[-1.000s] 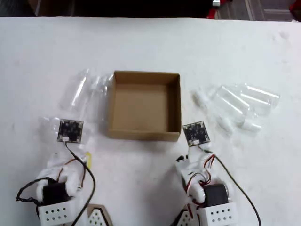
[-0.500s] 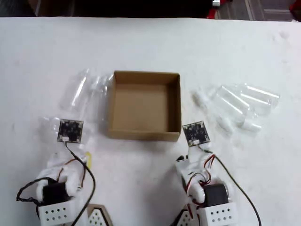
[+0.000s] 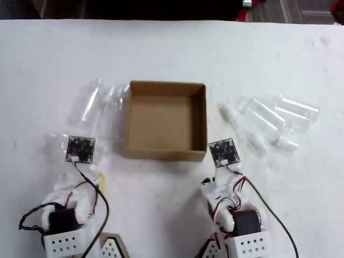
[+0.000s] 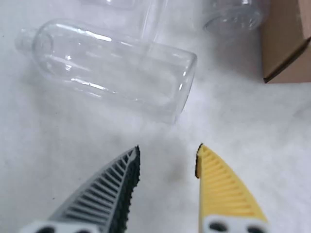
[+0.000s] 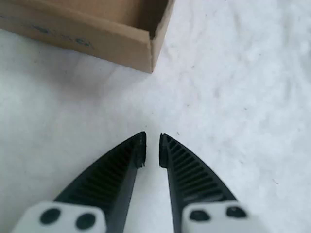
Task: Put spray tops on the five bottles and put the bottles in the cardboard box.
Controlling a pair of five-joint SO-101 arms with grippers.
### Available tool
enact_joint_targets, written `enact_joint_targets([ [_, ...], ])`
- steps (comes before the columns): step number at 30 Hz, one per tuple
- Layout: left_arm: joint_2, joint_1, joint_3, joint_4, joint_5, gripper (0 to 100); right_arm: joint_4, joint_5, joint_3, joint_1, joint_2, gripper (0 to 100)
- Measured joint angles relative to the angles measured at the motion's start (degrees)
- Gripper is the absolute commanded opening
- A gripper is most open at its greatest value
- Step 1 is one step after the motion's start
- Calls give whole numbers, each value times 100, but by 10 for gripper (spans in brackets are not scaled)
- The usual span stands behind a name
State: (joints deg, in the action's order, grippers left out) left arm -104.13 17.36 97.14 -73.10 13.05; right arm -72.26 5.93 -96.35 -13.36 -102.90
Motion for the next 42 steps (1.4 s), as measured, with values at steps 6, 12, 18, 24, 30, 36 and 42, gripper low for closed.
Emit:
enact_joint_targets([
  [6,0,0,0,0,9,189,0,0,0,0,0,35],
  [12,0,0,0,0,18,189,0,0,0,0,0,35],
  [18,0,0,0,0,18,188,0,0,0,0,0,35],
  [24,0,0,0,0,18,187,0,0,0,0,0,35],
  [30,0,0,0,0,18,13,0,0,0,0,0,38],
  [36,0,0,0,0,18,26,0,0,0,0,0,38],
  [42,0,0,0,0,18,23,0,0,0,0,0,39],
])
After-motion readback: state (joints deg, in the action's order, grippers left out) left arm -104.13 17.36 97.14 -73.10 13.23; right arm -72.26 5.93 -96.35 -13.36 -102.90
